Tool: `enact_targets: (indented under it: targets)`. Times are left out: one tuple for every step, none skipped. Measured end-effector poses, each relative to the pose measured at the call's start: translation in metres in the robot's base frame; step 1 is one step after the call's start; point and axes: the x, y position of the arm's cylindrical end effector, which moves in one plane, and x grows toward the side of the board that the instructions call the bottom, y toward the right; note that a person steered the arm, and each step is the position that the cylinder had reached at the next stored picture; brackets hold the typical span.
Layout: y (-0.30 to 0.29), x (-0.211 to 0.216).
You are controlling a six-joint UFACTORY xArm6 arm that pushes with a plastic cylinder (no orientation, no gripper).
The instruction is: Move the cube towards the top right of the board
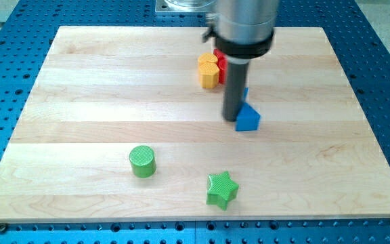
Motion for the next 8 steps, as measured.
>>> enact_targets:
  targets:
    - [0.034,-0.031]
    - [-0.01,0.01]
    - [-0.009,-0.015]
    - [0.027,-0.057]
    - [0.053,-0.096]
    - [0.037,-0.094]
    - [0.028,-0.073]
    - [0.017,-0.085]
